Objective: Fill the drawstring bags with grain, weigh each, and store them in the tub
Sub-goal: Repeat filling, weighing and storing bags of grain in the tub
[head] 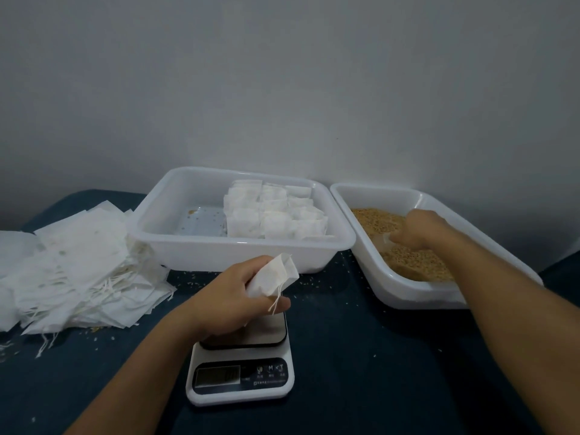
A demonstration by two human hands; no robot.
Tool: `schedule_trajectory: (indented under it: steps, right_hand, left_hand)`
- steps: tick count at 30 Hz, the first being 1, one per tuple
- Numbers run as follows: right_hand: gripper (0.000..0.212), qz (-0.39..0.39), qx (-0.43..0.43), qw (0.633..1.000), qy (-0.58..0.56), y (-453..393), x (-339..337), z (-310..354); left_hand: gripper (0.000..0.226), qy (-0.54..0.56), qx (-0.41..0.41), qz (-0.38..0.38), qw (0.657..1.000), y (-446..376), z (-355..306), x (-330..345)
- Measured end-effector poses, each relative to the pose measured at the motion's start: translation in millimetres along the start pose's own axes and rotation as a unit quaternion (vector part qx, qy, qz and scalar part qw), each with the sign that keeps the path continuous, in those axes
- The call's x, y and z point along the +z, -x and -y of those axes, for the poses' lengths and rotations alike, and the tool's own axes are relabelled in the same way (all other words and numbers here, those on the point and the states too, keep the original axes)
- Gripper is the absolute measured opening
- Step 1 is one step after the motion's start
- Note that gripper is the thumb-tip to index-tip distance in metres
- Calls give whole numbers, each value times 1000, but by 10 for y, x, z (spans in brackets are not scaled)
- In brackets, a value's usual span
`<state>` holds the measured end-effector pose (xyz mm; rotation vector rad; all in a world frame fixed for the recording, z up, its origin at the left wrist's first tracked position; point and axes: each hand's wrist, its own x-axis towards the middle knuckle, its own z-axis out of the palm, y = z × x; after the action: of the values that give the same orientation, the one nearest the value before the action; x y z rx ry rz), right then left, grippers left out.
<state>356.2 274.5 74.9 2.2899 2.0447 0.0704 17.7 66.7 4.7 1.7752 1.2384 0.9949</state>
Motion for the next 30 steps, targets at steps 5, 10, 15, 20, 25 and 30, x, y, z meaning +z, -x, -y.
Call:
schedule_trajectory:
  steps: [5,10,15,20,25,30]
  right_hand:
    - [54,7,-10,996,-86,-98,176,238]
    - [54,12,12,978,-209,-45,284,221]
    - [55,-36,24,946,-320,16,281,151]
    - [48,-81,22,956,-280,18,291,-2]
    - [43,-28,34,981,-190,-32,268,-102]
    - [49,2,5,980,-200,-157,246,157]
  left_hand:
    - [20,25,-10,-20,999,-16,40,-6]
    - [19,19,2,-62,998,-23,24,36]
    - [16,30,-4,-104,994,-24,14,56]
    - [20,30,-12,-124,992,-27,18,38]
    - [13,39,-19,-106,993,-40,46,61]
    - [13,29,-13,-100,994,-51,66,68]
